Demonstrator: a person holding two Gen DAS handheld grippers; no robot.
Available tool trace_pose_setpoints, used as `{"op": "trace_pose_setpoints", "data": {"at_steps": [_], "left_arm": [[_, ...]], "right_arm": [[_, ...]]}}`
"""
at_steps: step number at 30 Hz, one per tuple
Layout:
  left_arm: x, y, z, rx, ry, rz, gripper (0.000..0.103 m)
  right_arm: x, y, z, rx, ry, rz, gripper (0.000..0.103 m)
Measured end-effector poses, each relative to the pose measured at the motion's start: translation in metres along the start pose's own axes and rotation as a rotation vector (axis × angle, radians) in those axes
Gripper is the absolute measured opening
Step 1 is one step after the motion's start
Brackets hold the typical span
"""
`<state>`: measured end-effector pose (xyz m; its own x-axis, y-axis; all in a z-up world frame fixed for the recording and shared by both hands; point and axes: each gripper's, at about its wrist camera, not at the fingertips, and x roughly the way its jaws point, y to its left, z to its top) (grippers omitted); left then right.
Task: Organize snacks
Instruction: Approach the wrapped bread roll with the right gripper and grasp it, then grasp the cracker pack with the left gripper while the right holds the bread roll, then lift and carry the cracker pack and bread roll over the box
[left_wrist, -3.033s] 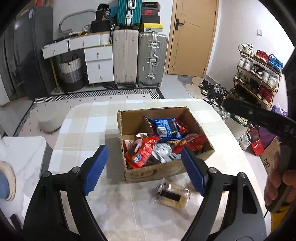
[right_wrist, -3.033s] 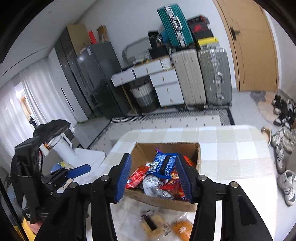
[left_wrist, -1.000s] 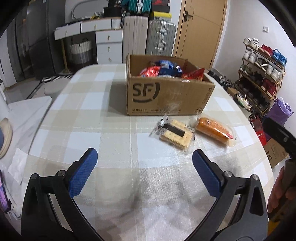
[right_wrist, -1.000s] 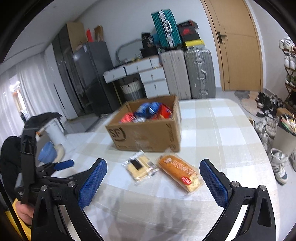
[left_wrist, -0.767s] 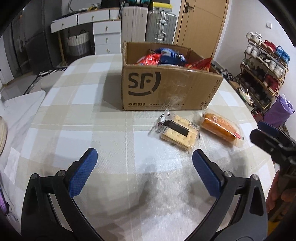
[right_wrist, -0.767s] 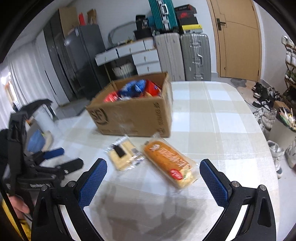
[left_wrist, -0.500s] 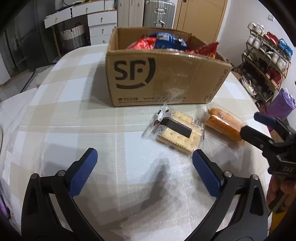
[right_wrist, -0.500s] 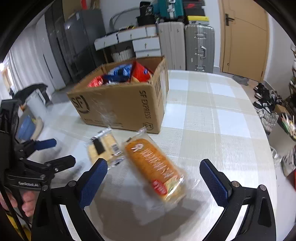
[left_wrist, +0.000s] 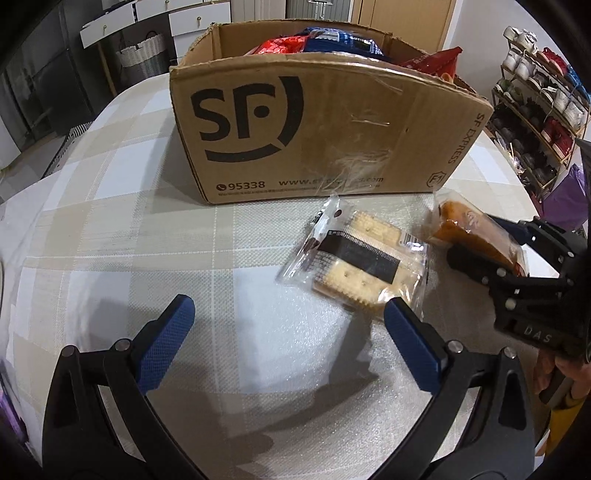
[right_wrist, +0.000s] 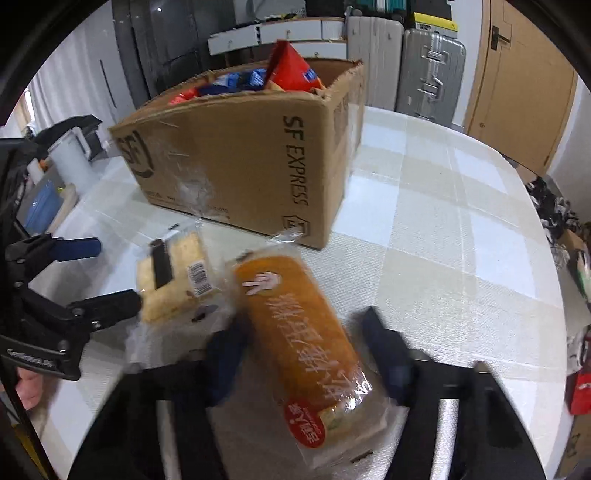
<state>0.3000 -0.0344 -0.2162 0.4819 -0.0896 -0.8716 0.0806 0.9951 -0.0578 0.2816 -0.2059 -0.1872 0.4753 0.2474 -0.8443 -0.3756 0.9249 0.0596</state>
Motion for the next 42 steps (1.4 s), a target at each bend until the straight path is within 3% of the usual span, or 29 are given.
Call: {"op": "trace_pose_setpoints", "data": {"at_steps": [2, 6, 9, 14, 22, 25, 27, 30, 40, 42], "left_arm": [[0.001, -0.006, 0.003, 0.012, -0.004, 0.007, 0.102], [0.001, -0.014, 0.011, 0.027, -0.014, 0.001, 0.102], [0.003, -0.020, 0.018, 0.039, -0.017, -0.020, 0.102], [0.018, -0.033, 0.038, 0.060, 0.019, -0.021, 0.102], [0.043, -0.057, 0.057, 0.150, 0.055, -0.035, 0.102], [0.041, -0.060, 0.061, 0.169, 0.036, -0.059, 0.094], [0.037, -0.059, 0.062, 0.174, 0.021, -0.064, 0.078], [0.031, -0.057, 0.066, 0.184, 0.014, -0.078, 0.067], [0.000, -0.046, 0.065, 0.169, -0.007, -0.102, 0.066], [-0.018, -0.043, 0.052, 0.165, -0.027, -0.112, 0.066]], "right_arm": [[-0.002, -0.003, 0.000, 0.025, -0.008, 0.035, 0.038], [-0.013, -0.015, -0.007, 0.100, -0.070, 0.093, 0.037], [-0.027, -0.026, -0.012, 0.176, -0.134, 0.184, 0.037], [-0.036, -0.034, -0.023, 0.233, -0.202, 0.279, 0.037], [-0.037, -0.039, -0.031, 0.272, -0.223, 0.327, 0.037], [-0.040, -0.041, -0.033, 0.284, -0.227, 0.338, 0.037], [-0.040, -0.042, -0.034, 0.289, -0.227, 0.344, 0.037], [-0.037, -0.043, -0.033, 0.292, -0.224, 0.338, 0.037], [-0.043, -0.043, -0.035, 0.296, -0.252, 0.328, 0.037], [-0.046, -0.043, -0.036, 0.297, -0.256, 0.313, 0.037]]}}
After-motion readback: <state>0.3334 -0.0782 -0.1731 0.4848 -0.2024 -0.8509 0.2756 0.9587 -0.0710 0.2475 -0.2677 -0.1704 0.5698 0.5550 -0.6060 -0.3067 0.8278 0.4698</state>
